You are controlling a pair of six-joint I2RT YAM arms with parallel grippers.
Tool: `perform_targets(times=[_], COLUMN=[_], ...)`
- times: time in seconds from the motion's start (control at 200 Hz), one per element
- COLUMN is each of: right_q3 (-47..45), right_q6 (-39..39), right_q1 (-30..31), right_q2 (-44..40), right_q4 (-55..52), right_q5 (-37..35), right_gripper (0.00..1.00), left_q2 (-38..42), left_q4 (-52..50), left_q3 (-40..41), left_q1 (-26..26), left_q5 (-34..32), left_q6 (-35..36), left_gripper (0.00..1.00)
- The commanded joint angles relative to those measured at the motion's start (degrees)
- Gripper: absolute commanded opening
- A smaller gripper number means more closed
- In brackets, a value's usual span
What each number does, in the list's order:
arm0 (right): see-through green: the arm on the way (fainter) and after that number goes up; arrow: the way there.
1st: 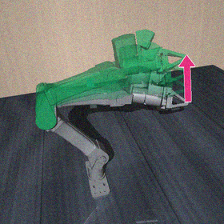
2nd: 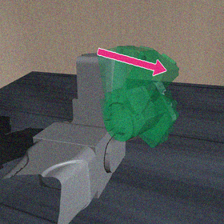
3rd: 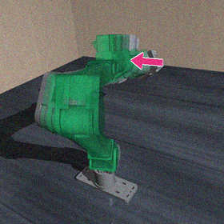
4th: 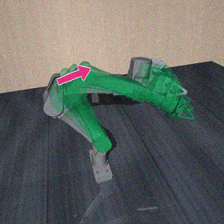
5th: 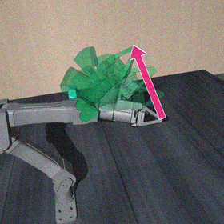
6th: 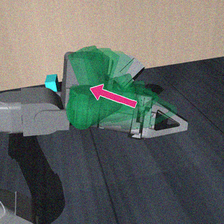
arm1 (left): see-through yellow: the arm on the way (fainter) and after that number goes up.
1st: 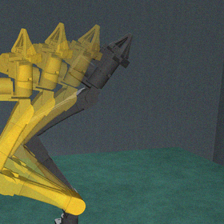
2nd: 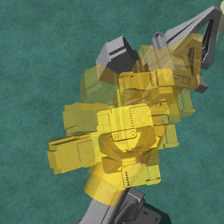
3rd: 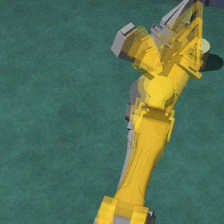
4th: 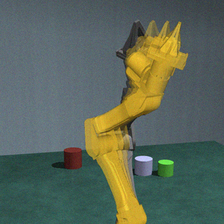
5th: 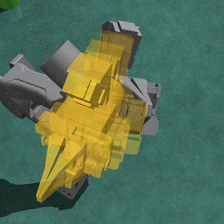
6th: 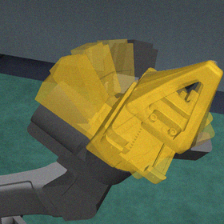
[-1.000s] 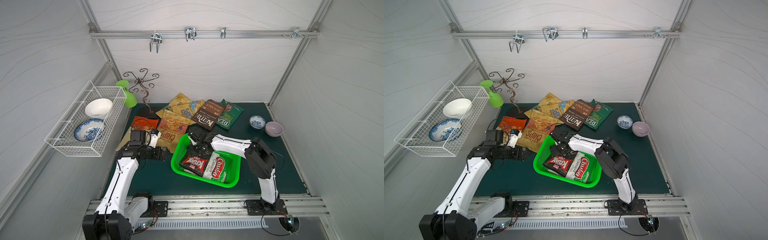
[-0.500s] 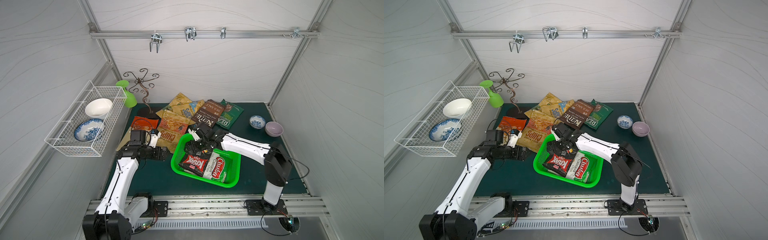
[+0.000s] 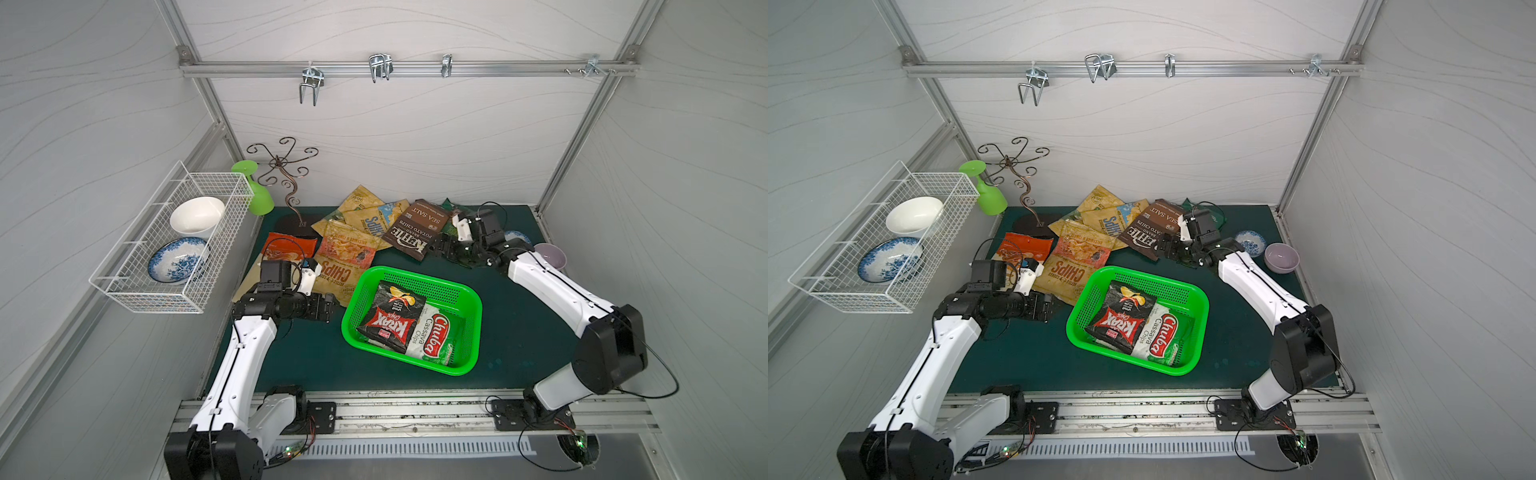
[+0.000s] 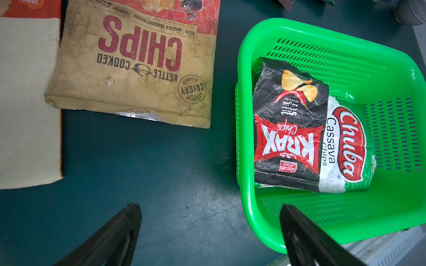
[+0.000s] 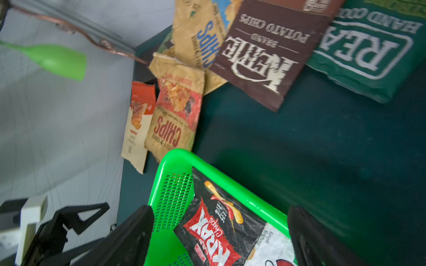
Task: Put the potato chips into the basket
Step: Pick up the potato chip from the center of the board.
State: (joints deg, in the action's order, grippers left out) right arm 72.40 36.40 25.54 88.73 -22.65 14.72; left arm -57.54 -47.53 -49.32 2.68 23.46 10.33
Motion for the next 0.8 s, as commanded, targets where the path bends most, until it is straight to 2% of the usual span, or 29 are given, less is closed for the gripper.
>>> perform_targets(times=[0.0, 0.17, 0.25, 0.3, 0.4, 0.515, 0.795], right_q3=[-2.0, -3.7, -3.8, -4.6, -6.0, -3.0, 1.6], right_q6=[5.1, 8.7, 9.7, 10.8, 11.4, 10.8, 11.6], right_q1=[-4.0, -10.6, -12.7, -13.6, -15.0, -15.7, -16.2], right_q2=[1.6, 5.8, 7.9, 8.4, 9.7, 13.8, 22.5], right_q4=[2.4, 4.1, 3.9, 4.8, 8.1, 7.3, 10.1], right_q5=[2.8, 1.7, 0.4, -0.7, -2.1, -2.2, -2.0], right_gripper=[0.90, 0.85, 0.79, 0.78, 0.69, 0.63, 0.62], left_q2=[0.7, 0.5, 0.4, 0.4, 0.5, 0.3, 0.3], left_q4=[1.4, 1.4, 1.4, 1.4, 1.6, 1.5, 1.5], left_q3=[-0.2, -0.3, -0.3, -0.3, -0.3, -0.3, -0.3], left_q1=[0.0, 0.0, 0.0, 0.0, 0.0, 0.0, 0.0], left_q5=[1.0, 1.0, 1.1, 0.8, 0.6, 0.9, 0.9], left_q6=[0.6, 0.5, 0.5, 0.5, 0.4, 0.4, 0.4], left_gripper=[0.98, 0.98, 0.98, 0.98, 0.98, 0.98, 0.98])
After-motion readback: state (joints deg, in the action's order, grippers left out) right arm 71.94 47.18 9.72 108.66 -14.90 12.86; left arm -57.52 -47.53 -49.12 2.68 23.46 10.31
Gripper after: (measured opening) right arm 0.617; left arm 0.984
